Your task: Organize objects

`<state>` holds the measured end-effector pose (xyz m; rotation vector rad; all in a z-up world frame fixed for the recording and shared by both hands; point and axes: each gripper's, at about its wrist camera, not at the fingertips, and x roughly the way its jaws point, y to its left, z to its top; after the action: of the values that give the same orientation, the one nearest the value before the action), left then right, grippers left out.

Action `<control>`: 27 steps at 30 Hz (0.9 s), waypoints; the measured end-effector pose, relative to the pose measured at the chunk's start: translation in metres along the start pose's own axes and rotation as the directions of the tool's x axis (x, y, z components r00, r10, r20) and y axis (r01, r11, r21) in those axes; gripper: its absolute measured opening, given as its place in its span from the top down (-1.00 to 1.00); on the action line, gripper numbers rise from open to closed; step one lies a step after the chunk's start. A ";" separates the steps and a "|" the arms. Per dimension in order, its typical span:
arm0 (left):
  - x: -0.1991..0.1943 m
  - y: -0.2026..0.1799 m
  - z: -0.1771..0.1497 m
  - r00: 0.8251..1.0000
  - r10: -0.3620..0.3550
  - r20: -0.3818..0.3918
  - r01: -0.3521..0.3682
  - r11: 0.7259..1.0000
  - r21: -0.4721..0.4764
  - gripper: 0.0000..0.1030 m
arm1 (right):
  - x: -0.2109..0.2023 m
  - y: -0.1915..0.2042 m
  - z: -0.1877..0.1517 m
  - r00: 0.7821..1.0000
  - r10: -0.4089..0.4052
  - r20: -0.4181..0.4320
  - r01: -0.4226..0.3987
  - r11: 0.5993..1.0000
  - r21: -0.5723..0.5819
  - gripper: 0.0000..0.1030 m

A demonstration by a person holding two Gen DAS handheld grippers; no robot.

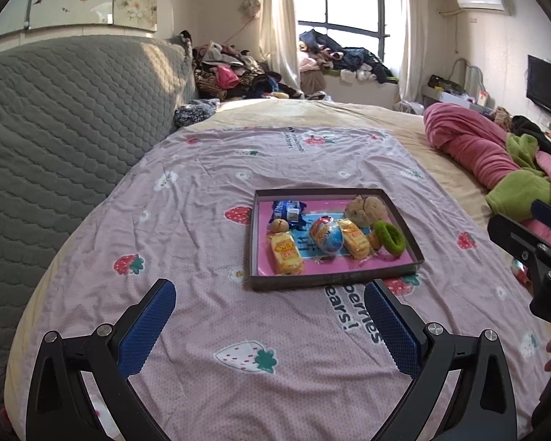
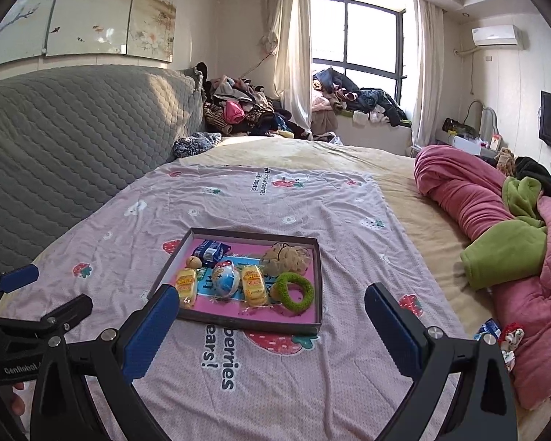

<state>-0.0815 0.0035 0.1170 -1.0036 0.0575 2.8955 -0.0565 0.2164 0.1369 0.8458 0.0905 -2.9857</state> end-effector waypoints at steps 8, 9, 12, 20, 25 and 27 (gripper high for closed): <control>-0.002 -0.005 -0.013 1.000 -0.015 -0.027 0.015 1.000 -0.009 -0.99 | -0.012 0.011 -0.018 1.000 -0.010 -0.023 0.010 1.000 -0.012 -0.98; -0.003 -0.006 -0.016 1.000 -0.013 -0.028 0.012 1.000 -0.010 -0.99 | -0.012 0.011 -0.022 1.000 -0.014 -0.026 0.013 1.000 -0.014 -0.98; -0.004 -0.009 -0.023 0.999 -0.014 -0.032 0.014 1.000 -0.004 -0.99 | -0.012 0.011 -0.030 0.999 -0.011 -0.042 0.011 1.000 -0.013 -0.98; 0.004 -0.020 -0.041 0.999 -0.008 -0.054 0.009 1.000 0.020 -0.99 | -0.013 0.002 -0.042 0.999 -0.022 -0.042 0.022 1.000 0.004 -0.98; 0.012 -0.020 -0.054 0.998 0.005 -0.069 -0.004 1.000 0.020 -0.99 | -0.008 -0.002 -0.051 0.998 -0.028 -0.058 0.029 1.000 0.000 -0.98; 0.016 -0.018 -0.058 0.997 0.015 -0.082 -0.014 1.000 0.014 -0.99 | -0.006 -0.003 -0.055 0.998 -0.025 -0.063 0.025 1.000 0.003 -0.98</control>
<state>-0.0570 0.0193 0.0615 -1.1238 0.0886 2.8617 -0.0228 0.2227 0.0936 0.9461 0.0979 -2.9834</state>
